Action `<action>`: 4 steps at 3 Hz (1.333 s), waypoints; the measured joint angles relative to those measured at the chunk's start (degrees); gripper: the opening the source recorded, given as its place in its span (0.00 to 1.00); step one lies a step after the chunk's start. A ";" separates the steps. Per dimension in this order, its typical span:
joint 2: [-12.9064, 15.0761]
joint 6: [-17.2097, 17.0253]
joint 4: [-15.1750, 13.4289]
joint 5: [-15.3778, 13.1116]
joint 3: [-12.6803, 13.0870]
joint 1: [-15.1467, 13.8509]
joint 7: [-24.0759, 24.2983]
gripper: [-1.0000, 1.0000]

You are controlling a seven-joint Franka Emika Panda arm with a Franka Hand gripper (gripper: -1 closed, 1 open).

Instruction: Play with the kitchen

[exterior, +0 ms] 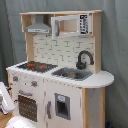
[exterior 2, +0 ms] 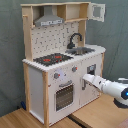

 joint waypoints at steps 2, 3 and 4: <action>0.00 2.63 -0.99 -4.38 -1.09 1.05 -10.60 1.00; 0.00 6.42 -3.70 -4.76 -0.93 1.36 -14.13 1.00; -0.03 12.21 -3.70 -4.78 -0.37 0.57 -15.36 1.00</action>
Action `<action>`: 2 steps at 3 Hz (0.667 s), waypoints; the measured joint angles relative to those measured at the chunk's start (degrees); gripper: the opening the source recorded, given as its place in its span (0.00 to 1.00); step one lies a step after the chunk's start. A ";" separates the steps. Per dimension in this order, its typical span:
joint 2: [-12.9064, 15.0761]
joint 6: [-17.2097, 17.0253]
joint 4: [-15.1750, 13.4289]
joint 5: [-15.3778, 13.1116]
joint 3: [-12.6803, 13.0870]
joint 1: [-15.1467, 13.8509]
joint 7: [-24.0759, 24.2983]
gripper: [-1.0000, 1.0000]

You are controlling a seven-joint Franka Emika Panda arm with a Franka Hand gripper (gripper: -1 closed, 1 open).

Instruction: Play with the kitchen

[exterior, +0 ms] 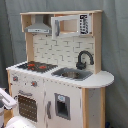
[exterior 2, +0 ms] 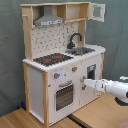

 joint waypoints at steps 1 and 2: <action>0.11 4.39 1.09 0.25 -1.43 -3.66 0.37 1.00; 0.11 6.77 4.21 0.35 -2.19 -8.30 2.27 1.00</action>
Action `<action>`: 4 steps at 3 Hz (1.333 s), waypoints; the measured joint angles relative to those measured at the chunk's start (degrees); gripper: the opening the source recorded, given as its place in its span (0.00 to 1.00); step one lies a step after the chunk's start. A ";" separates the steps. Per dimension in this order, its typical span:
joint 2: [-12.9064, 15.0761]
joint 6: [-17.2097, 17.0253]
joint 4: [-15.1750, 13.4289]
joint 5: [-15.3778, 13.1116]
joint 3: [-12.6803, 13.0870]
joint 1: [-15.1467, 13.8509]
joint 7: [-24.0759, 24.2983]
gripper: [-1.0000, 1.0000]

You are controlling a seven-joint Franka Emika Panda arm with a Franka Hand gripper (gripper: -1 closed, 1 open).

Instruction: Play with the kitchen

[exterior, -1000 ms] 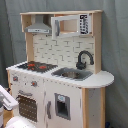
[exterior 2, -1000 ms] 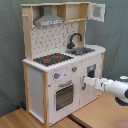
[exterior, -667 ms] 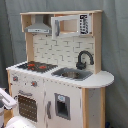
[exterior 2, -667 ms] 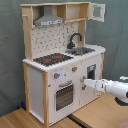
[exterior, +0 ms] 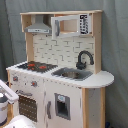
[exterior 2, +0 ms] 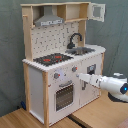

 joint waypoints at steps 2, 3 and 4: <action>-0.04 0.66 7.71 0.01 -0.09 -7.77 5.73 1.00; -0.05 0.59 11.66 0.01 -0.05 -11.12 9.41 1.00; -0.06 0.55 15.43 0.01 0.48 -14.75 12.92 1.00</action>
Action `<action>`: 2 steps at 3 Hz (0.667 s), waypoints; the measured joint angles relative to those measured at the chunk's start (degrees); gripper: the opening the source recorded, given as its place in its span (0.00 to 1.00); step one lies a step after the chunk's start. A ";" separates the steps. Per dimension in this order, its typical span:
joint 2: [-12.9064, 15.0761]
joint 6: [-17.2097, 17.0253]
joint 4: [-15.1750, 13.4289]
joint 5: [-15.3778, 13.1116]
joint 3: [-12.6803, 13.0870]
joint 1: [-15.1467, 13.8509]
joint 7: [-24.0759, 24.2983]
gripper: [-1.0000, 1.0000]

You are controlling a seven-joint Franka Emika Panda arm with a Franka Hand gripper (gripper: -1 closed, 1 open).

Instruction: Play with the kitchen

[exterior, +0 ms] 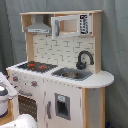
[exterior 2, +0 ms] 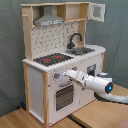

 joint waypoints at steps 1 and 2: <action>-0.01 0.00 3.19 0.00 0.65 -3.72 3.11 1.00; 0.00 -0.24 7.04 0.00 0.80 -7.43 5.28 1.00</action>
